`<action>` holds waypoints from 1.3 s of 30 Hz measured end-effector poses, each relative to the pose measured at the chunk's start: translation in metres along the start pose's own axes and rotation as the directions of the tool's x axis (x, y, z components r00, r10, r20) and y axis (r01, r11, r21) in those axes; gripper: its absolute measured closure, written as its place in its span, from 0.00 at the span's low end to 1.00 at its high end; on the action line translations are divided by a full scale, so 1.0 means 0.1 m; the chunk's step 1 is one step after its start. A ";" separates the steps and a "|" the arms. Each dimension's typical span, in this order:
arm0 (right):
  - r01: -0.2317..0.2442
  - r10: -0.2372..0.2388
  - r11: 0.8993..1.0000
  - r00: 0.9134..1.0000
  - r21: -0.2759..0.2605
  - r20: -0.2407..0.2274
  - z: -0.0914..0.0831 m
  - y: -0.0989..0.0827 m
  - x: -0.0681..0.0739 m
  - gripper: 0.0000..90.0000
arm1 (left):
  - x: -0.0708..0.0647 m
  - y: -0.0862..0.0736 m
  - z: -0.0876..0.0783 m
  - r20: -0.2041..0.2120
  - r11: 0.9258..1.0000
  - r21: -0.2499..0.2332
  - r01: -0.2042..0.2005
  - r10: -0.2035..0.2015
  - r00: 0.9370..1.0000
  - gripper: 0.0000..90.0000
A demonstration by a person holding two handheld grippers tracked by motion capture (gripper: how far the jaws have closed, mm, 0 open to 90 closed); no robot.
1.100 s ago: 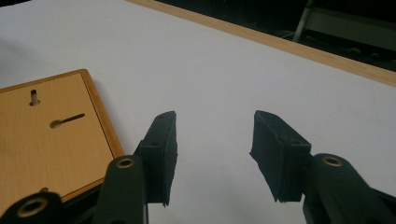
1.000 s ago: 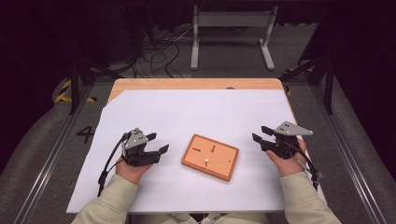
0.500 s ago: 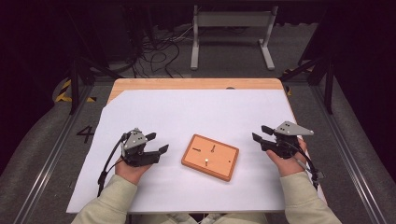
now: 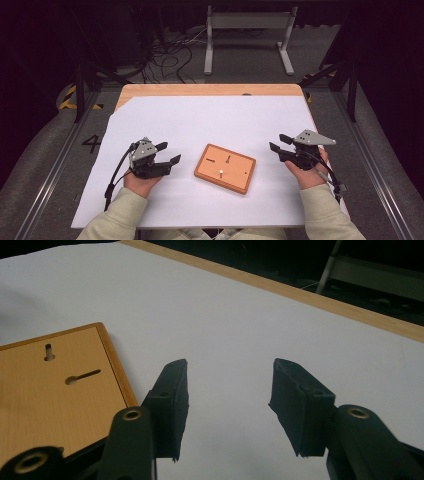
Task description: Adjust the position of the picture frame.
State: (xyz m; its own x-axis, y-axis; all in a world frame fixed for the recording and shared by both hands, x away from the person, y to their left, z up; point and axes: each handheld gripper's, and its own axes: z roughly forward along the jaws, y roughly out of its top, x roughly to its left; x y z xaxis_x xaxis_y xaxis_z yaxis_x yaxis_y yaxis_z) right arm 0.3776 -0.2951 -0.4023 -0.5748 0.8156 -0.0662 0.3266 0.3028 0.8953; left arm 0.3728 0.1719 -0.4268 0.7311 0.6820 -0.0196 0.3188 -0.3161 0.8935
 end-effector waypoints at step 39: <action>0.119 -0.127 0.992 0.955 -0.047 -0.267 0.04 0.27 0.66 0.62 | -0.02 0.00 0.00 0.003 1.000 -0.005 -0.007 0.007 1.000 0.36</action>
State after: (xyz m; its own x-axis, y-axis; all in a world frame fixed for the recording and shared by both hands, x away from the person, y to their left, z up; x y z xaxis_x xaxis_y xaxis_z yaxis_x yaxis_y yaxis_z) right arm 0.3515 -0.2311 -0.3838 -0.7912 0.6087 -0.0593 0.2201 0.3739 0.9010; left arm 0.3717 0.1708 -0.4273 0.7352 0.6777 -0.0152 0.3110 -0.3173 0.8959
